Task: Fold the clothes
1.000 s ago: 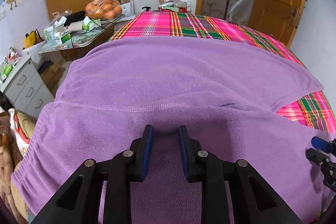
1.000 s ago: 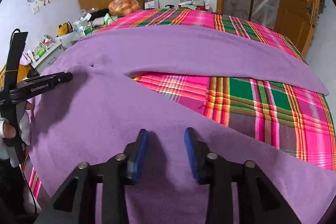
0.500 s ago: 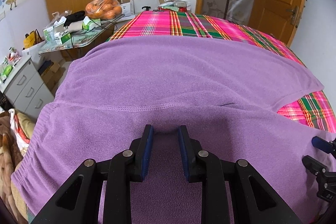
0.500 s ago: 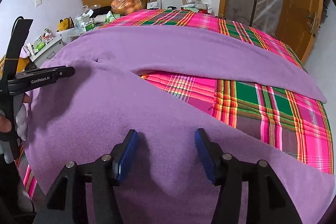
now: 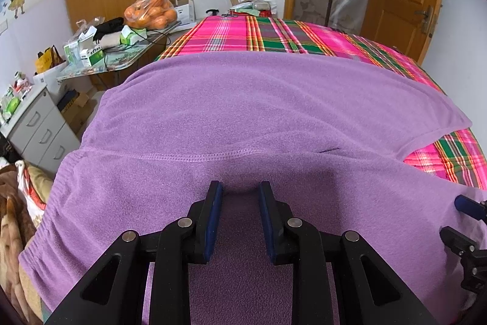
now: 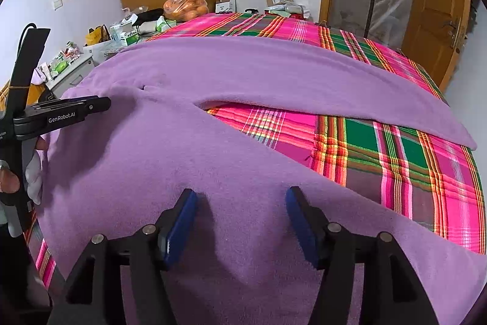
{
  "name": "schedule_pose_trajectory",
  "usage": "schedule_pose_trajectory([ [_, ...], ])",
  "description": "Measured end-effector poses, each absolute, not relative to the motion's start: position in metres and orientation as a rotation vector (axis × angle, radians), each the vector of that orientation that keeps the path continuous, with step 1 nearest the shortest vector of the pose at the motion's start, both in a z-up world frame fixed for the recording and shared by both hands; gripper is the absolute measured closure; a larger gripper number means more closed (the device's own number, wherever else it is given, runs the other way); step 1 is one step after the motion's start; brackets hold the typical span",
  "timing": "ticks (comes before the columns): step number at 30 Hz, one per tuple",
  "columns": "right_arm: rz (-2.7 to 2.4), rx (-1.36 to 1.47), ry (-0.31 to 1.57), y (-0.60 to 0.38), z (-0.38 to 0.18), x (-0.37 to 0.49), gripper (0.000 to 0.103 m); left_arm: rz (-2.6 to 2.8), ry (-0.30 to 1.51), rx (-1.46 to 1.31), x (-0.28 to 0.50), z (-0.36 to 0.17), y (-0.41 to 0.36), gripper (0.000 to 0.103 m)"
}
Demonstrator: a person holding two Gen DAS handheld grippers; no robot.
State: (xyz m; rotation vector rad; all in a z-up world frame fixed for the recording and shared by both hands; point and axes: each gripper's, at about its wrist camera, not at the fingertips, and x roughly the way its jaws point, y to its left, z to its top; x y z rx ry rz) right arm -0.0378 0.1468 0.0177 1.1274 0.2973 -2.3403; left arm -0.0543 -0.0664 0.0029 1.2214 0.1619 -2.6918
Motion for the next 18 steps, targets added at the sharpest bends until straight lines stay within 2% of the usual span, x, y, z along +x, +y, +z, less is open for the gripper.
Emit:
schedule_pose_trajectory([
  [18,-2.346,1.125,0.321,0.1433,0.0177,-0.0368,0.039,-2.665,0.085,1.224,-0.0564,0.0034,-0.06,0.076],
])
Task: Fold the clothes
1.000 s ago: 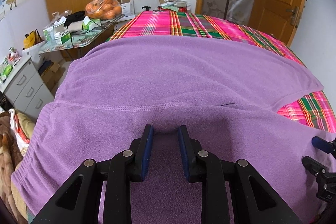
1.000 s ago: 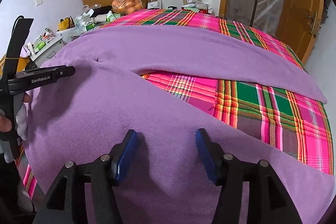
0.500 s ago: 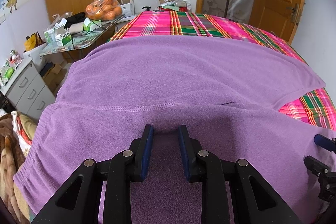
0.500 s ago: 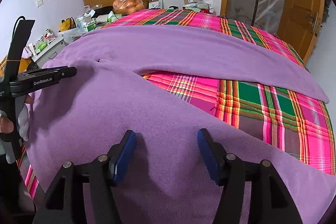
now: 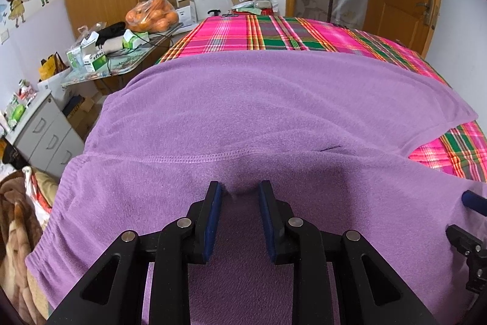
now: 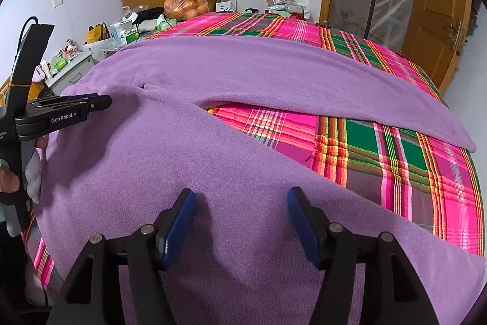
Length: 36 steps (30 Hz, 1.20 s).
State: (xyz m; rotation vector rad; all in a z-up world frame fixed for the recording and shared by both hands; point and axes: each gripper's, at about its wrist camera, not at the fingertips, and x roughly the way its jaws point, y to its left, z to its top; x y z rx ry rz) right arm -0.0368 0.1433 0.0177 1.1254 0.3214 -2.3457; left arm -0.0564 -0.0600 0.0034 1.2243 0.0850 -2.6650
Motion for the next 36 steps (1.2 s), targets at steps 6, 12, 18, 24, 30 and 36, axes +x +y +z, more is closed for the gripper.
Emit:
schedule_pose_trajectory([
  [6,-2.292,1.145,0.344,0.144,0.02,-0.04,0.039,-2.71,-0.018,1.248,-0.055,0.005,-0.055,0.076],
  [12,-2.198,1.141,0.365,0.142,0.042,-0.048,0.04,-2.831,-0.099,1.169,-0.041,0.027,-0.059,0.076],
  [18,-2.183,0.968,0.497,0.123,0.08,-0.061,0.038,-2.882,-0.185,0.923,-0.041,0.068,-0.105,0.076],
  [24,-2.142,0.905,0.597,0.103,0.091,-0.089,0.033,-2.788,-0.007,1.023,-0.07,0.057,-0.184,0.076],
  [30,-2.119,0.862,0.634,0.089,0.099,-0.134,0.034,-2.757,0.026,1.1,-0.102,0.047,-0.227,0.076],
  [36,-2.108,0.871,0.658,0.074,0.09,-0.192,0.034,-2.828,-0.031,1.14,-0.143,0.047,-0.239,0.076],
])
